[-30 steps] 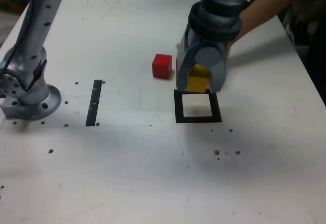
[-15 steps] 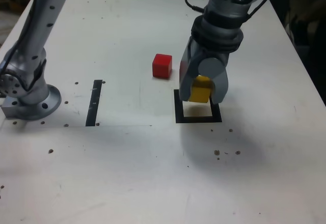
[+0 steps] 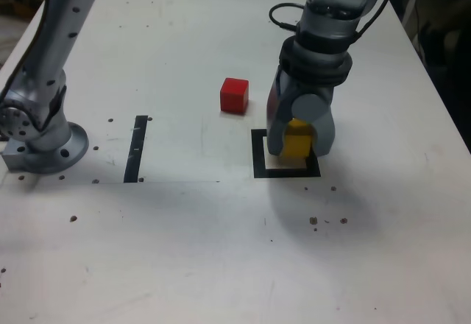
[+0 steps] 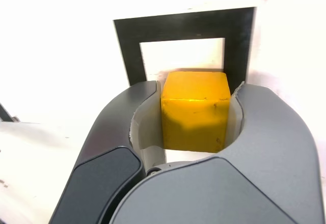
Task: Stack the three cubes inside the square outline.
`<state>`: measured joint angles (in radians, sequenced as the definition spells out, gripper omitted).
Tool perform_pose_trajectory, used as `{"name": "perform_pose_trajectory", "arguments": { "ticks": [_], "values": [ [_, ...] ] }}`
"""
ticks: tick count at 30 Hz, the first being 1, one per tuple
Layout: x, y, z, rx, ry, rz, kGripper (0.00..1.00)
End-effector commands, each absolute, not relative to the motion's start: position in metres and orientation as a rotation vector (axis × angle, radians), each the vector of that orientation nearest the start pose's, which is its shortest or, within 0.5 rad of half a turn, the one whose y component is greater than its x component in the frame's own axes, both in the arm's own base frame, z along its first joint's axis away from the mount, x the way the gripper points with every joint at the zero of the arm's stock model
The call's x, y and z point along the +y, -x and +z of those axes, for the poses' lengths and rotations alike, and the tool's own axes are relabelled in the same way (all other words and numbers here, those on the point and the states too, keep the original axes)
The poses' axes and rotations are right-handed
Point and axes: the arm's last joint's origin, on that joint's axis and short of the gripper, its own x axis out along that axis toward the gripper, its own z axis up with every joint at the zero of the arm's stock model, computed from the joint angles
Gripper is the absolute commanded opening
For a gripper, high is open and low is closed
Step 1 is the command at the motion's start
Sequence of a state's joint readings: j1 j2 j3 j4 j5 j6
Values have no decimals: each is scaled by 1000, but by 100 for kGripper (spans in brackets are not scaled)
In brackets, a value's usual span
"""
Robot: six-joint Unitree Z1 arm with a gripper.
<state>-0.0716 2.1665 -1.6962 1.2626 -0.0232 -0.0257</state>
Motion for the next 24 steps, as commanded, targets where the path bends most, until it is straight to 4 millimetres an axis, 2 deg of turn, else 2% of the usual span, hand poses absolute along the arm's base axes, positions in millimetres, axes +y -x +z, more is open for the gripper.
{"name": "perform_pose_trajectory", "arguments": {
  "ticks": [1,7,13,17,21,24],
  "values": [
    [-29,-397,234,1696,-32,-48,30],
    [-31,-406,238,1631,-59,-39,30],
    [-37,-418,234,1615,-83,-59,30],
    [-40,-419,235,1612,-96,-65,30],
    [-40,-418,231,1628,-96,-69,40],
    [-40,-419,227,1634,-99,-80,55]
  ]
}}
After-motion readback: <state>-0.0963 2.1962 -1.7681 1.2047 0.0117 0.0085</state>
